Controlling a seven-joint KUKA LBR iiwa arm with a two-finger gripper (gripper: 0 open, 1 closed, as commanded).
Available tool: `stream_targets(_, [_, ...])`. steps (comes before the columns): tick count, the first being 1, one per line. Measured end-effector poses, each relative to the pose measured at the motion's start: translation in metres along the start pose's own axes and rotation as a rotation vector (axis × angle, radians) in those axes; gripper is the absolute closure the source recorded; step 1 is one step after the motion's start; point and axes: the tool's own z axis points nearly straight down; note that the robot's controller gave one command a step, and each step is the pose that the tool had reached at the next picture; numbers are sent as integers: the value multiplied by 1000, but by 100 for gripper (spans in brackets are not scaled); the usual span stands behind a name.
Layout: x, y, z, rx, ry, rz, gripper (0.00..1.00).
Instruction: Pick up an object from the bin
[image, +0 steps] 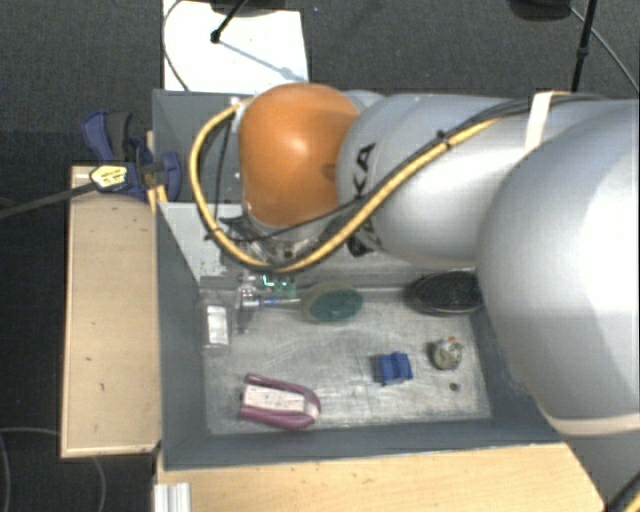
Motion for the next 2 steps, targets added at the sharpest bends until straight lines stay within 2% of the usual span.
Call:
stream_targets(1, [5,-18,85,2,0,111,0])
stream_targets(2, [11,-110,50,3,-5,-264,0])
